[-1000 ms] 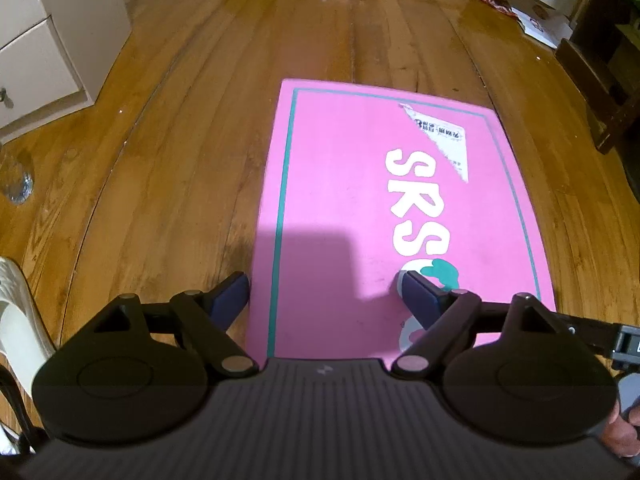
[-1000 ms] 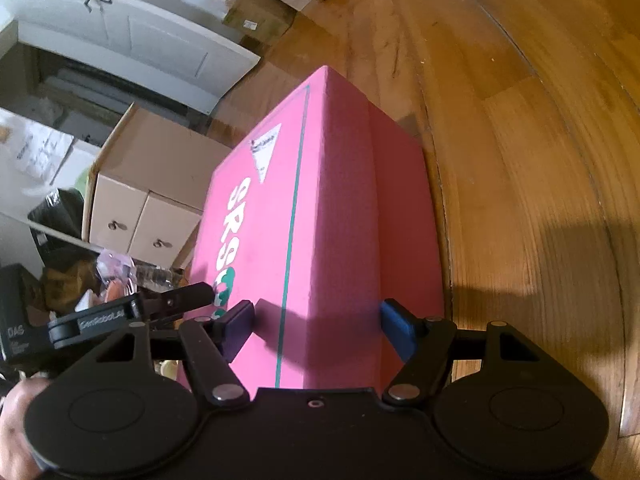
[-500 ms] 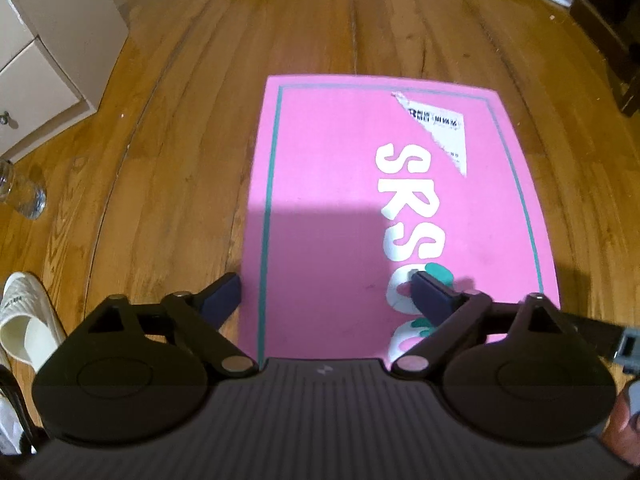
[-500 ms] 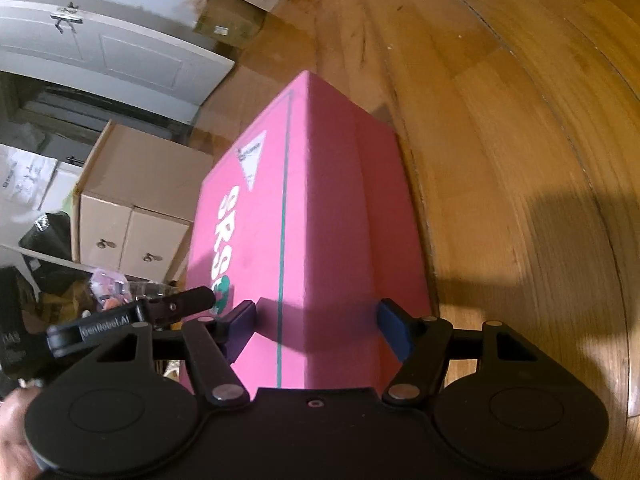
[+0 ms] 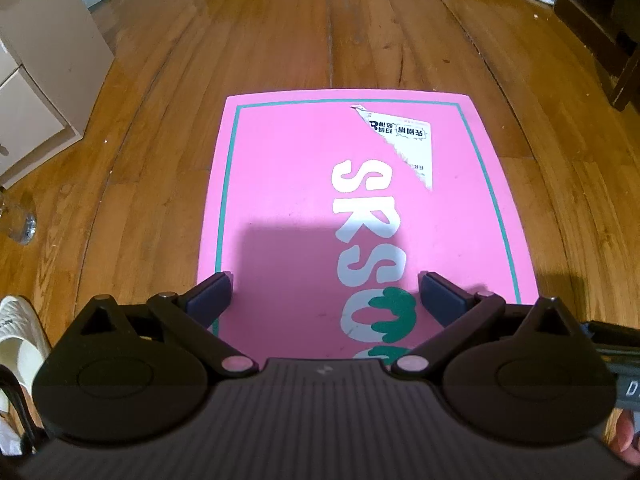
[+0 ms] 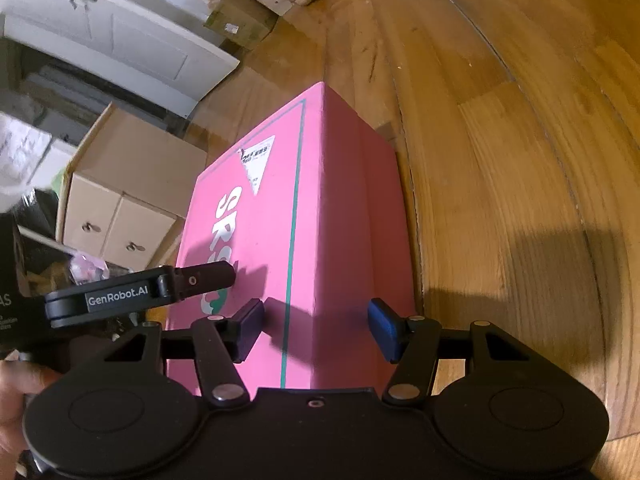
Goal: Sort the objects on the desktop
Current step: 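Carry the pink lid over the open pink box with both tools, then lower the pink lid onto the box rim with both tools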
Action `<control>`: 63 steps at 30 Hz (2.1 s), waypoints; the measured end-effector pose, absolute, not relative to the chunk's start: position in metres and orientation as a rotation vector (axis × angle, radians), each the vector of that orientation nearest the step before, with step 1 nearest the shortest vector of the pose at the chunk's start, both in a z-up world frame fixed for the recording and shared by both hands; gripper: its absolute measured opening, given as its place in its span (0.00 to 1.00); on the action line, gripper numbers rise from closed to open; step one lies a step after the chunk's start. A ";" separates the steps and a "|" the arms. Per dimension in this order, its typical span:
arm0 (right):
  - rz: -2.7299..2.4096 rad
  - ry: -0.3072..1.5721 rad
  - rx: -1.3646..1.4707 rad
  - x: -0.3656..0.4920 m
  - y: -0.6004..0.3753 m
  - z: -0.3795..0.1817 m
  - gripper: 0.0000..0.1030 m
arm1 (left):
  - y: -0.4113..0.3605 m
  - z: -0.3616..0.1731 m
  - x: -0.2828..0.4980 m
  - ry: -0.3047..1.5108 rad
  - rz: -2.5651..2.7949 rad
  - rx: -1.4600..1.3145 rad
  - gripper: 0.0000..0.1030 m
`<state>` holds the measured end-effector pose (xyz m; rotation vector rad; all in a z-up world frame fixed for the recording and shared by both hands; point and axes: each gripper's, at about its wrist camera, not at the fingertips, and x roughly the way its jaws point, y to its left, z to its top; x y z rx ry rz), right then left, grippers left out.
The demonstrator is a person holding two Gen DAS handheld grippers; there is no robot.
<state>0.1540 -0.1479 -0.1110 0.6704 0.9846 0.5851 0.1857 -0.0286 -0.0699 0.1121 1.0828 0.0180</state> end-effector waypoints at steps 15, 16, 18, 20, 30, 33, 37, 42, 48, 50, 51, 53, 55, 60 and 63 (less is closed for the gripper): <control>0.573 0.926 0.504 0.148 -0.136 -0.097 0.62 | -0.024 -0.077 0.180 1.035 0.006 0.066 1.00; 0.574 0.929 0.511 0.149 -0.137 -0.098 0.62 | -0.025 -0.078 0.180 1.032 0.005 0.065 1.00; 0.575 0.934 0.525 0.150 -0.138 -0.099 0.62 | -0.025 -0.078 0.180 1.028 0.010 0.060 1.00; 0.576 0.934 0.531 0.149 -0.139 -0.100 0.62 | -0.026 -0.078 0.177 1.023 0.046 0.035 1.00; 0.561 0.910 0.423 0.142 -0.130 -0.090 0.67 | -0.039 -0.078 0.154 0.960 0.215 -0.024 1.00; 0.582 0.931 0.347 0.137 -0.123 -0.081 0.67 | -0.049 -0.077 0.134 0.921 0.232 0.016 1.00; 0.585 0.955 0.248 0.123 -0.120 -0.066 0.69 | -0.054 -0.070 0.100 0.868 0.218 0.010 1.00; 0.601 0.944 0.101 0.091 -0.122 -0.050 0.72 | -0.056 -0.071 0.070 0.861 0.145 0.033 1.00; 0.550 0.916 -0.034 0.086 -0.124 -0.050 0.74 | -0.058 -0.064 0.058 0.861 0.095 0.004 1.00; 0.553 0.928 -0.014 0.091 -0.127 -0.052 0.74 | -0.059 -0.059 0.056 0.853 0.078 -0.001 1.00; 0.561 0.935 -0.008 0.092 -0.127 -0.053 0.74 | -0.059 -0.056 0.054 0.851 0.070 -0.004 1.00; 0.580 0.947 0.005 0.093 -0.128 -0.056 0.75 | -0.062 -0.052 0.050 0.854 0.070 -0.012 1.00; 0.662 0.976 0.047 0.094 -0.129 -0.056 0.75 | -0.064 -0.049 0.047 0.870 0.069 -0.010 1.00; 0.818 0.938 0.120 0.085 -0.131 -0.041 0.77 | -0.061 -0.035 0.038 0.864 0.078 -0.051 1.00; 0.834 0.890 0.111 0.078 -0.131 -0.033 0.78 | -0.060 -0.028 0.036 0.855 0.064 -0.071 1.00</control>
